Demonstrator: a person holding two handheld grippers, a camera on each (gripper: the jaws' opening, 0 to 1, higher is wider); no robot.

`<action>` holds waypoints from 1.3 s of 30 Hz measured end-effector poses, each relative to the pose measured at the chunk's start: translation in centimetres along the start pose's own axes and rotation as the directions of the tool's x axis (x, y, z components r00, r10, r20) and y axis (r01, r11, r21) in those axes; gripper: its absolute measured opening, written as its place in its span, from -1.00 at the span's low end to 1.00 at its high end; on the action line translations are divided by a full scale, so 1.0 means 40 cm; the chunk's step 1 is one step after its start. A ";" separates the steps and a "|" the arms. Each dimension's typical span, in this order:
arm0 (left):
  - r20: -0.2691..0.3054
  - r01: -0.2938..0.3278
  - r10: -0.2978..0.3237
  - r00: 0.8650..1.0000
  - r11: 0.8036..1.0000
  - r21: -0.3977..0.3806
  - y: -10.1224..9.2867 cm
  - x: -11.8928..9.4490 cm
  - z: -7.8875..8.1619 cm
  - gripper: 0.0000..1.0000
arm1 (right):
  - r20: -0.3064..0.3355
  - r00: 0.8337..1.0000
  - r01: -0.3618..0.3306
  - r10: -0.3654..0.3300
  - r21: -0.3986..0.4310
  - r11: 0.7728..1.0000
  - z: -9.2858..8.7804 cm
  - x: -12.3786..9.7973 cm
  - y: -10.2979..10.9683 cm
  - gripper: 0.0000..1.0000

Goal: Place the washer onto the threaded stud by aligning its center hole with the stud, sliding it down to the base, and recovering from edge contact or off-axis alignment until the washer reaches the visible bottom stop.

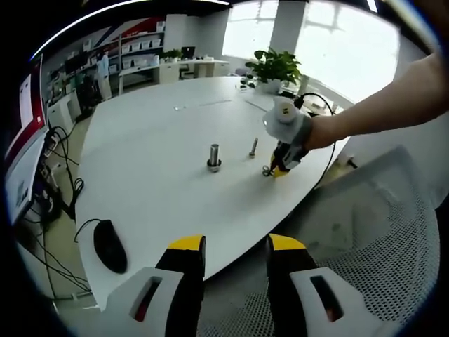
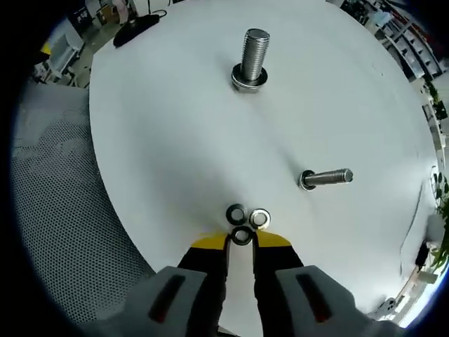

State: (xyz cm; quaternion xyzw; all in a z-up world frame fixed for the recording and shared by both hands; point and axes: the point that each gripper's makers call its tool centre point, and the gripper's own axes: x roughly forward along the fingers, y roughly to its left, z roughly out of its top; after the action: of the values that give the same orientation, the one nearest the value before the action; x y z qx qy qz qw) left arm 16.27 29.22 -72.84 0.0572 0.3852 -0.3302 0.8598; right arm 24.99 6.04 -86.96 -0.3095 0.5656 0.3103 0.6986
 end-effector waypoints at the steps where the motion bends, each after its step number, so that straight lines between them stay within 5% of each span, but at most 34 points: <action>1: 0.000 0.000 0.000 1.000 1.000 0.000 0.000 0.000 0.000 -0.35 | 0.011 1.000 0.006 -0.006 -0.002 1.000 -0.001 -0.001 0.002 -0.69; 7: 0.000 0.001 -0.001 1.000 1.000 0.003 -0.001 0.000 0.000 -0.35 | 0.065 0.997 0.036 -0.036 0.005 0.999 -0.001 -0.001 0.000 -0.70; 8: 0.000 0.001 -0.001 1.000 1.000 0.002 -0.001 0.000 0.000 -0.35 | 0.087 0.996 -0.001 -0.001 0.026 1.000 0.005 0.005 0.023 -0.71; 30: 0.006 0.002 -0.002 1.000 1.000 -0.003 0.001 -0.001 0.003 -0.35 | 0.137 0.990 0.030 -0.037 0.050 0.998 -0.007 0.003 -0.009 -0.71; 39: 0.006 0.000 0.000 1.000 1.000 -0.005 0.002 -0.001 0.003 -0.35 | 0.151 0.988 -0.001 -0.018 0.128 0.992 -0.021 -0.015 -0.021 -0.72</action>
State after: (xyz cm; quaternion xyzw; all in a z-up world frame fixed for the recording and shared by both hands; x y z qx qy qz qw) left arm 16.37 29.25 -72.76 0.0540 0.3833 -0.3296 0.8611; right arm 25.05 4.82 -86.44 -0.2423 0.5280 0.2932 0.7593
